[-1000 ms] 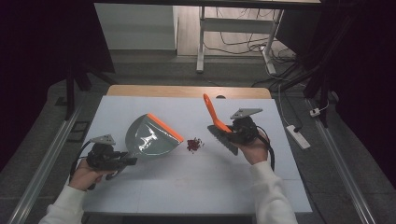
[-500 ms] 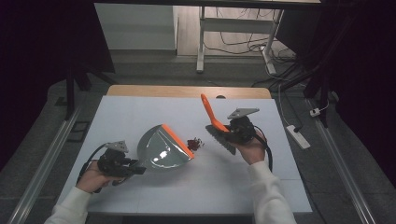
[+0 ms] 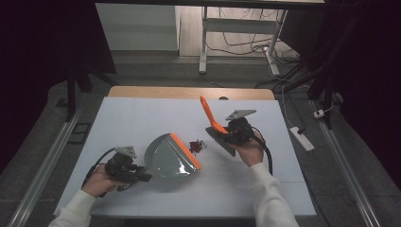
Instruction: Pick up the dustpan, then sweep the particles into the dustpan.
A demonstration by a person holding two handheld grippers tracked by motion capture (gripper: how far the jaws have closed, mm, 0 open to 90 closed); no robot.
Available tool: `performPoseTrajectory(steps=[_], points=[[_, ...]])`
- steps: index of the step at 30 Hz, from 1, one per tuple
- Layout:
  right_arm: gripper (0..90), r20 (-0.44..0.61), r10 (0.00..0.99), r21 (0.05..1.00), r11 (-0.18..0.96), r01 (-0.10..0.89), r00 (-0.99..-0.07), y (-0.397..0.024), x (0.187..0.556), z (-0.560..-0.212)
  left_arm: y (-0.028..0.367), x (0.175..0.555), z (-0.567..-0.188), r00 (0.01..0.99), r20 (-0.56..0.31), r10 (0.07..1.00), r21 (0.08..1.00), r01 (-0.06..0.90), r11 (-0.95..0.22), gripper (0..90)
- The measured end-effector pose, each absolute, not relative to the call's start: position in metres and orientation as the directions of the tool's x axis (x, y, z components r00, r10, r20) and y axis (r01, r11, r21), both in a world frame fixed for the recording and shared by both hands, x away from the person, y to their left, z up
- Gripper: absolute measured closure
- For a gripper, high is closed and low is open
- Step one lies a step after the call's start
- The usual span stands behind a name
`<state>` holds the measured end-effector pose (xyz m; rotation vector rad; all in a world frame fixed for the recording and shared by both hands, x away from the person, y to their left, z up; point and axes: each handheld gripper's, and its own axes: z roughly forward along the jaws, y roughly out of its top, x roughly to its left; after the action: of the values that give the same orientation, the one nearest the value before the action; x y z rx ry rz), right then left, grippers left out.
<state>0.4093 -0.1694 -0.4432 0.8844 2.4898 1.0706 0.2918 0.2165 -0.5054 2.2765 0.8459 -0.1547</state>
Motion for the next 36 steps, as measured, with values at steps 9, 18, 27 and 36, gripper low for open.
performPoseTrajectory(steps=[9,18,27,36], points=[[70.1,-0.024,0.638,0.728,0.539,0.424,-0.769,-0.165,0.412,-0.447,0.213,0.292,-0.509,0.784,-0.343,0.518,0.552,0.614,-0.564,61.6],[70.1,-0.039,0.631,0.715,0.559,0.42,-0.775,-0.157,0.415,-0.454,0.212,0.295,-0.512,0.779,-0.37,0.506,0.54,0.624,-0.565,61.6],[70.1,-0.063,0.635,0.715,0.567,0.409,-0.77,-0.153,0.415,-0.453,0.213,0.297,-0.512,0.773,-0.378,0.509,0.542,0.631,-0.556,61.6],[70.1,-0.074,0.63,0.704,0.582,0.408,-0.773,-0.145,0.419,-0.461,0.213,0.298,-0.513,0.767,-0.387,0.511,0.538,0.638,-0.551,61.6]])
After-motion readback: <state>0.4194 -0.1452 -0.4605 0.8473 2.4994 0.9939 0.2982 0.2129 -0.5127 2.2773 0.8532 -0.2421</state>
